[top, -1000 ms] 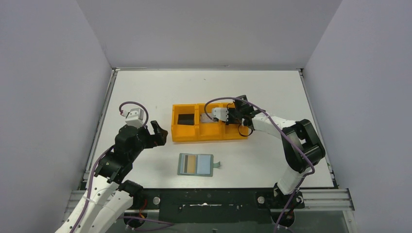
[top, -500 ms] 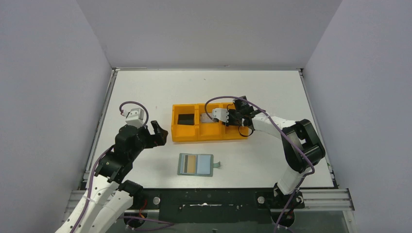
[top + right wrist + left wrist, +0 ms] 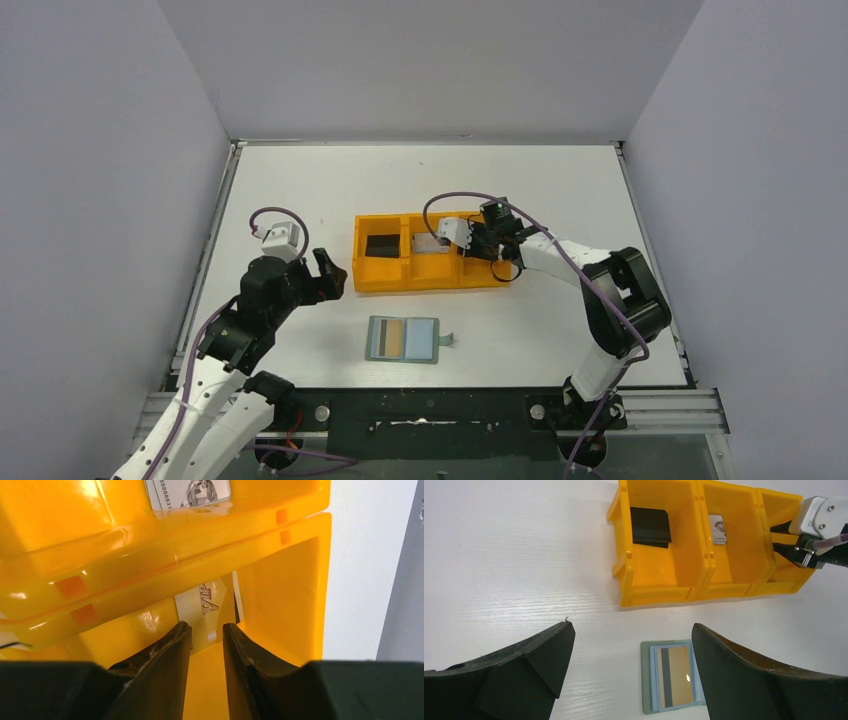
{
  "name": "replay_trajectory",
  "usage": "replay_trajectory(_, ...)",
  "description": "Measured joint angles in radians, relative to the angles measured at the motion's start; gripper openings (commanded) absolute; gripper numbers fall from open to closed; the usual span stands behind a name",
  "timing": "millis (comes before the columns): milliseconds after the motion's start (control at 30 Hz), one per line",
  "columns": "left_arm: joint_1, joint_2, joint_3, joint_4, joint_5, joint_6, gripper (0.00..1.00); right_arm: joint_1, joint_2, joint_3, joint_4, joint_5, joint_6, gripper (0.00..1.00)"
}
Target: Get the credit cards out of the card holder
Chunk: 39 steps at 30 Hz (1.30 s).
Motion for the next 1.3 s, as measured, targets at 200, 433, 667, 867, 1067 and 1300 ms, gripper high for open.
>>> replay_trajectory(200,0.000,0.001,0.000,0.000,0.000,0.000,0.89,0.013,-0.079,0.000,-0.001,0.025,0.121,0.42)
replay_trajectory(433,0.010,0.008,0.000,0.000,0.001,0.000,0.89,0.191,-0.323,0.002,0.049,0.163,0.578,0.48)
replay_trajectory(667,0.012,0.009,0.000,0.000,-0.007,-0.001,0.91,0.367,-0.375,-0.008,0.036,0.301,1.295,0.42)
replay_trajectory(867,0.012,0.009,0.000,0.000,-0.015,-0.003,0.91,0.473,-0.375,-0.128,0.012,0.408,1.790,0.41)
replay_trajectory(1067,0.013,0.007,0.000,0.000,-0.023,-0.004,0.91,0.679,-0.297,-0.133,-0.068,0.510,2.033,0.39)
replay_trajectory(1300,0.014,0.013,0.000,0.000,-0.023,-0.003,0.91,0.755,-0.119,0.014,-0.158,0.573,2.149,0.34)
